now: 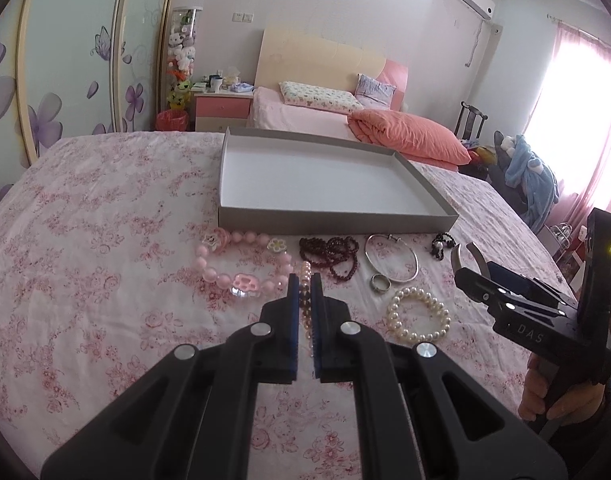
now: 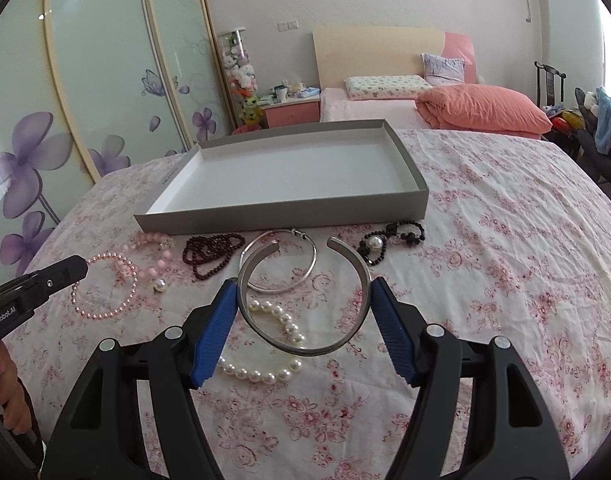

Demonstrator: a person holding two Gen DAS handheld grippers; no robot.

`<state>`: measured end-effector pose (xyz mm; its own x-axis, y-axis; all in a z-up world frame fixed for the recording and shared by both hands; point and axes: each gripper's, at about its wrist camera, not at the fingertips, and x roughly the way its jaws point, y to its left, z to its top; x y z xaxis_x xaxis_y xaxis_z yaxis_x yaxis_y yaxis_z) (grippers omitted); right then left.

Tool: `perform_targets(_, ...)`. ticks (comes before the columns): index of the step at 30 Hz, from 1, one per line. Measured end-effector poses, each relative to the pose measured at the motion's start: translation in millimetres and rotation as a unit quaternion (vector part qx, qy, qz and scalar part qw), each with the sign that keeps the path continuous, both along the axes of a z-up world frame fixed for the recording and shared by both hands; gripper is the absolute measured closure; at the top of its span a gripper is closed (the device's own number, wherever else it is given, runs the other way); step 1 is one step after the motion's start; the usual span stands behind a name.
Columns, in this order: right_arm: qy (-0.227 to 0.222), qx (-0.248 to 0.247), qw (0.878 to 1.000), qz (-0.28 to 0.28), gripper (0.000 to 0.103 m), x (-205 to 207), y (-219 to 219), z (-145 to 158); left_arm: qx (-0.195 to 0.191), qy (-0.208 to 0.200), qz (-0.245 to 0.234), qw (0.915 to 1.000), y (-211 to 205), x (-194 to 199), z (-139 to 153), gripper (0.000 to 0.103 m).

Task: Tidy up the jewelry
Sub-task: 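Carry both bracelets into the grey tray and open both tools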

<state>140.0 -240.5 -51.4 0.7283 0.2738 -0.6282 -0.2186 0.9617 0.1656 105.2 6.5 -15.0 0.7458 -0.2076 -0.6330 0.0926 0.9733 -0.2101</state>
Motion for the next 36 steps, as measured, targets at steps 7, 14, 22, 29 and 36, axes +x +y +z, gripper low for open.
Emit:
perform_targets(7,-0.033,0.005,0.999,0.008,0.035,-3,4,15,0.01,-0.028,0.015,0.9994,-2,-1,18,0.097)
perform_targets(14,-0.089,0.0,0.996,0.005,0.035,-3,6,36,0.029,-0.048,0.031,0.9979,-5,7,35,0.097)
perform_targets(22,-0.143,-0.01,0.99,-0.004,0.035,10,5,54,0.05,-0.07,0.054,0.9948,-13,28,53,0.097)
perform_targets(29,-0.17,-0.015,0.985,-0.019,0.035,31,0,61,0.077,-0.094,0.07,0.9901,-30,56,66,0.097)
perform_targets(36,-0.174,-0.015,0.984,-0.024,0.035,58,-1,57,0.103,-0.094,0.077,0.9872,-47,91,61,0.097)
